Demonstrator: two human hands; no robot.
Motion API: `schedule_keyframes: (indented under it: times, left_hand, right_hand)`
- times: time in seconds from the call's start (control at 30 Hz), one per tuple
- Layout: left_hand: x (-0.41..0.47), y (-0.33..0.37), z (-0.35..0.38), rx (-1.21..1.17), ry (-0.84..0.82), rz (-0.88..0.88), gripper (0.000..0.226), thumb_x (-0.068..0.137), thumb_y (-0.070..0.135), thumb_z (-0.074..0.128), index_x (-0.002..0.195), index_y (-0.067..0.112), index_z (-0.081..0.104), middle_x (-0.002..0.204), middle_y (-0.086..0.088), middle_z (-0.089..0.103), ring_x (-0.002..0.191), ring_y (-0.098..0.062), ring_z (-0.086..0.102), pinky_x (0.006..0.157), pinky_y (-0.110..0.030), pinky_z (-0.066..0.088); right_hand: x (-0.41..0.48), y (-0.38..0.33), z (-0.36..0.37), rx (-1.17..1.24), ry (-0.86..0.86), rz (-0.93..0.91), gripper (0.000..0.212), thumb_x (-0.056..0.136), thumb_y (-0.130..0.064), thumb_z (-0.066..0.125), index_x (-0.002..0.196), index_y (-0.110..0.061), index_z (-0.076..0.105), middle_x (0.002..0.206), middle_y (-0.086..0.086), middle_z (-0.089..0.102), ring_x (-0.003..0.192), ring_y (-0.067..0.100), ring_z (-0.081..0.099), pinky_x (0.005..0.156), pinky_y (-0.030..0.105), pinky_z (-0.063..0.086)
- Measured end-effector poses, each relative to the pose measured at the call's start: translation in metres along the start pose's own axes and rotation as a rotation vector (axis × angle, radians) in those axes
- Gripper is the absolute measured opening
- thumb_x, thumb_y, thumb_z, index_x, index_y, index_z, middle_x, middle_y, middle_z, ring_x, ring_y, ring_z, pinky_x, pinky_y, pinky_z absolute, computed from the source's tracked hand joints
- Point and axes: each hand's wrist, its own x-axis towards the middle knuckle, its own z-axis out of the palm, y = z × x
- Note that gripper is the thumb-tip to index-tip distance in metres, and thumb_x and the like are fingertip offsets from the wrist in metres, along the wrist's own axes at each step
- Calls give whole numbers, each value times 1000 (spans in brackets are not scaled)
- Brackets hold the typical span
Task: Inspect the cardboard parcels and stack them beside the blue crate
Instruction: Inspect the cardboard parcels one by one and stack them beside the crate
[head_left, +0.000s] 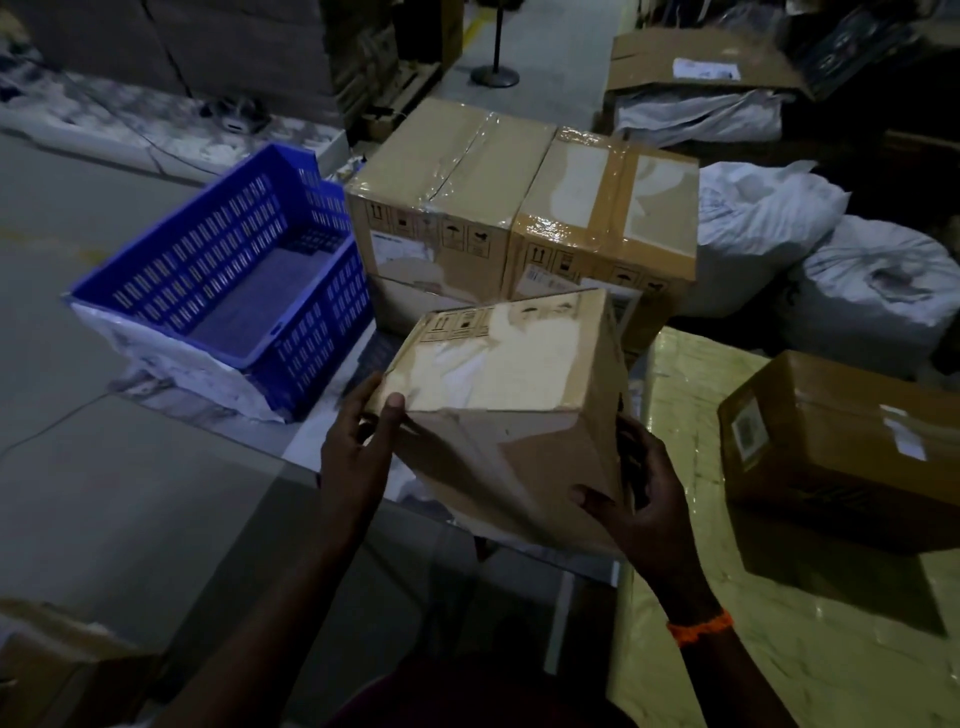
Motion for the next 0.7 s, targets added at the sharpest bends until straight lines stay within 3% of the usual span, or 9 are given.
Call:
schedule_keyframes:
  times: [0.07, 0.13, 0.2, 0.3, 0.4, 0.47, 0.57, 0.63, 0.7]
  left_hand:
    - [-4, 9, 13, 10, -32, 46, 49, 99, 49, 57, 146, 36, 49, 138, 9, 49, 111, -3, 56, 85, -21, 52]
    - [-6, 13, 25, 40, -44, 80, 52, 96, 44, 58, 146, 33, 49, 131, 14, 48, 103, 10, 52, 77, -13, 48]
    - [-6, 13, 31, 17, -66, 105, 57, 94, 49, 58, 147, 32, 48, 133, 13, 49, 105, 12, 51, 79, -14, 48]
    - [-1, 9, 23, -41, -43, 91, 54, 96, 54, 58, 145, 33, 51, 140, 8, 51, 113, 0, 55, 85, -18, 46]
    - [7, -1, -8, 65, 114, 145, 33, 102, 33, 59, 135, 30, 61, 140, 5, 56, 124, -12, 54, 98, -34, 51]
    - [14, -7, -31, 190, 169, 222, 30, 101, 16, 60, 127, 28, 67, 133, 3, 64, 125, -18, 59, 102, -47, 52]
    - [16, 5, -55, 47, 133, 218, 26, 102, 8, 53, 119, 16, 72, 116, -2, 73, 110, -16, 69, 89, -29, 57]
    - [12, 16, -65, -22, 142, 183, 27, 108, 20, 47, 118, 16, 71, 112, 2, 72, 104, -10, 68, 82, -25, 55]
    - [11, 13, -71, -4, 151, 101, 27, 107, 38, 45, 112, 28, 69, 110, 8, 69, 103, -11, 65, 78, -29, 50]
  right_hand:
    - [-6, 9, -12, 18, 37, 20, 86, 74, -30, 85, 150, -35, 44, 146, -20, 55, 136, 4, 52, 109, 38, 51]
    - [-11, 15, -22, 12, 64, 33, 83, 77, -27, 84, 149, -39, 45, 145, -19, 56, 137, 6, 52, 112, 46, 48]
    - [-15, 16, -25, 3, 75, 38, 80, 80, -31, 87, 147, -42, 46, 146, -17, 57, 138, 8, 52, 113, 49, 47]
    - [-12, 8, -18, -53, 62, 0, 82, 76, -53, 84, 148, -46, 46, 146, -18, 57, 135, 6, 53, 109, 38, 51]
    - [5, -5, 4, -137, -3, -57, 89, 75, -57, 82, 153, -32, 46, 148, -10, 54, 137, 9, 52, 108, 40, 50]
    - [20, -16, 25, -237, -91, -143, 92, 75, -55, 83, 154, -27, 45, 146, -4, 52, 136, 13, 49, 110, 34, 46]
    - [39, -33, 68, -367, -289, -278, 92, 75, -43, 86, 154, -22, 44, 140, 6, 50, 130, 21, 46, 106, 28, 38]
    - [47, -41, 98, -454, -389, -371, 92, 73, -39, 87, 153, -19, 45, 139, 12, 50, 128, 27, 44, 106, 36, 39]
    - [53, -48, 122, -539, -443, -455, 91, 70, -37, 89, 149, -11, 51, 139, 15, 54, 125, 27, 45, 106, 43, 42]
